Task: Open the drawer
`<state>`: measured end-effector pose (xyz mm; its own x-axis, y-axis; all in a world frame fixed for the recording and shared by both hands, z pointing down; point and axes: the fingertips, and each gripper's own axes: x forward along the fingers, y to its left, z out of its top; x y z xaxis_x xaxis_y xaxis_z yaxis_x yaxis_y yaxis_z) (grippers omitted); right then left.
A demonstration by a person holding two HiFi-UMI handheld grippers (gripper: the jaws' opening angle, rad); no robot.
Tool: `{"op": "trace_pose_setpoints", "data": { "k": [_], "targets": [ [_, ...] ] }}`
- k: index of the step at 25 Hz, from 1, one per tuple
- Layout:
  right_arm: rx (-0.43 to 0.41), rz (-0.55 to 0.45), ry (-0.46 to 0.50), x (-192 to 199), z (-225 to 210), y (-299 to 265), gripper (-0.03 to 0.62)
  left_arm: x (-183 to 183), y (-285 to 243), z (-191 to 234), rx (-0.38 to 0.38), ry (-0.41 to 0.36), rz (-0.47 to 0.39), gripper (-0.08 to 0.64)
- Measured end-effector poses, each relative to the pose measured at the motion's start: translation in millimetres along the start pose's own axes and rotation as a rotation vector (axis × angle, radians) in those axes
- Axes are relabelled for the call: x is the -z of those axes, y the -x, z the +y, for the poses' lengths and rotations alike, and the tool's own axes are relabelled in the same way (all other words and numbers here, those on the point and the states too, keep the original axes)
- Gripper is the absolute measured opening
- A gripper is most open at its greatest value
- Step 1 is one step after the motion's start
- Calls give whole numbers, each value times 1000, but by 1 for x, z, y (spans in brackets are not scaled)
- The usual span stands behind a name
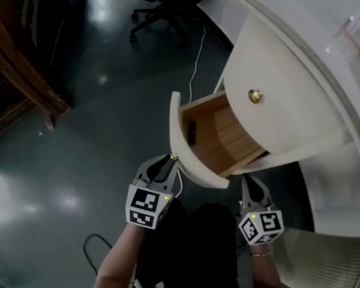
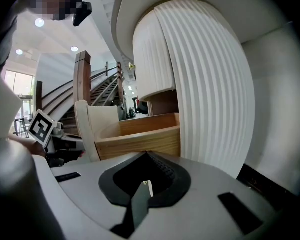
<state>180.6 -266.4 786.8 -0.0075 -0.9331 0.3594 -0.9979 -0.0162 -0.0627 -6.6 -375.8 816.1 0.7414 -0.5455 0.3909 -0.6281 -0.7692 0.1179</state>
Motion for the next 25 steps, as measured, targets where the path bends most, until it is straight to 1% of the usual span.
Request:
{"op": "trace_pose_setpoints", "data": {
  "k": [6, 9, 11, 14, 18, 25],
  "targets": [
    [-39, 17, -15, -3, 13, 0, 3, 8, 15, 8, -18, 18, 33, 84],
    [-66, 18, -29, -12, 22, 1, 3, 13, 23, 12, -30, 29, 43, 84],
    [-87, 19, -20, -21, 28, 2, 3, 14, 28, 15, -40, 37, 45, 83],
    [-135, 16, 24, -36, 43, 6, 3, 17, 35, 19, -51, 42, 46, 81],
    [-209, 16, 2, -47, 64, 8, 3, 20, 43, 24, -58, 55, 41, 80],
    [-233, 2, -1, -55, 80, 4, 3, 27, 57, 32, -61, 64, 50, 78]
  ]
}}
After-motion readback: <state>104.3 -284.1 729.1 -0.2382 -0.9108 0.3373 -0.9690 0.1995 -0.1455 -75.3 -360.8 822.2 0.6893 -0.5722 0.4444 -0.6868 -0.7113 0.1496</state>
